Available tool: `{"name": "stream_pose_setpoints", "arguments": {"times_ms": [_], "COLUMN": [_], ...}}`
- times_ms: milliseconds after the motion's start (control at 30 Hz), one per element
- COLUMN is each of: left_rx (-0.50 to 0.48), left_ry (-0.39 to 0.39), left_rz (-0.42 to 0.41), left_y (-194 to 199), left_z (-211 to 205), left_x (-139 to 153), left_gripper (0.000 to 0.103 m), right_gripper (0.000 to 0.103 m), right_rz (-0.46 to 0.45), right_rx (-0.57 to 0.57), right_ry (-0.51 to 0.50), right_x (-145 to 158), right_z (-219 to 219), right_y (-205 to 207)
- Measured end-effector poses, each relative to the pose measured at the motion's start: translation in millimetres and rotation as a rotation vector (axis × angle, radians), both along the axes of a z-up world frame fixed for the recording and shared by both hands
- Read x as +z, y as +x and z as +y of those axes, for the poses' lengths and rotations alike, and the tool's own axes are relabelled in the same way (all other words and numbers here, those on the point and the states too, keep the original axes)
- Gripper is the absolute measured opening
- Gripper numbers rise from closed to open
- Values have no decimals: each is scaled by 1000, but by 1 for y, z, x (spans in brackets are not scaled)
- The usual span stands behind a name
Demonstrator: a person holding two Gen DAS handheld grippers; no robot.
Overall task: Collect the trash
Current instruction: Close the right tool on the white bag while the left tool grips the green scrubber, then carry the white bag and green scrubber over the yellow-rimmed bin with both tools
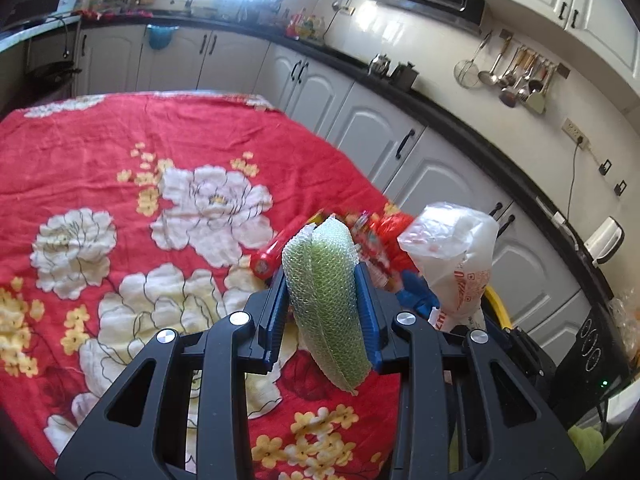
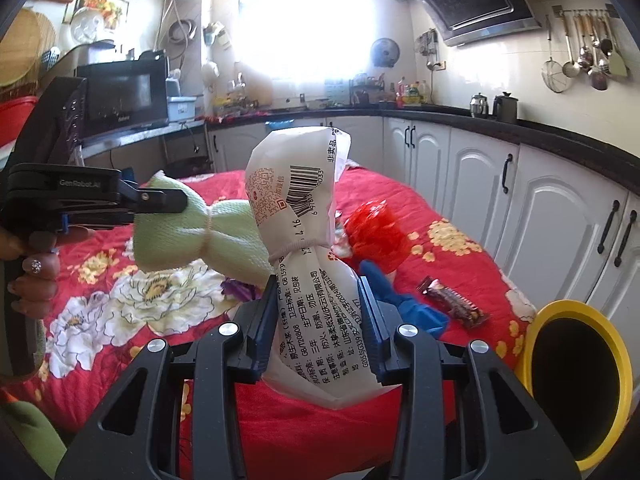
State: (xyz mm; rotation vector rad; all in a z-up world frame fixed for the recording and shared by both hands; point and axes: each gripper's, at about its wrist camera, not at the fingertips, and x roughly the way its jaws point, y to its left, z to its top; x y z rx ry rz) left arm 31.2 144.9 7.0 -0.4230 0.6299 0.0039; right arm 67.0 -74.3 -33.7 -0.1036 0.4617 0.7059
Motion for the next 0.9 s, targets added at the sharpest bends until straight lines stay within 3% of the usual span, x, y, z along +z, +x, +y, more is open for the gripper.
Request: {"name": "stream_pose_setpoints", "arguments": {"times_ms": [433, 900], "left_rx": [-74, -190], "left_ry": [23, 57], "left_rz": [-61, -58], "left_y": [11, 39], "left_z": [-37, -96], "left_x": [20, 15], "left_gripper": [25, 25], "right_gripper": [36, 36], "right_rz": [-24, -16], "right_rx": [-114, -230], "right_ry": [32, 58], "right_x": [17, 21], "right_z": [-41, -84], "right_y": [8, 21]}}
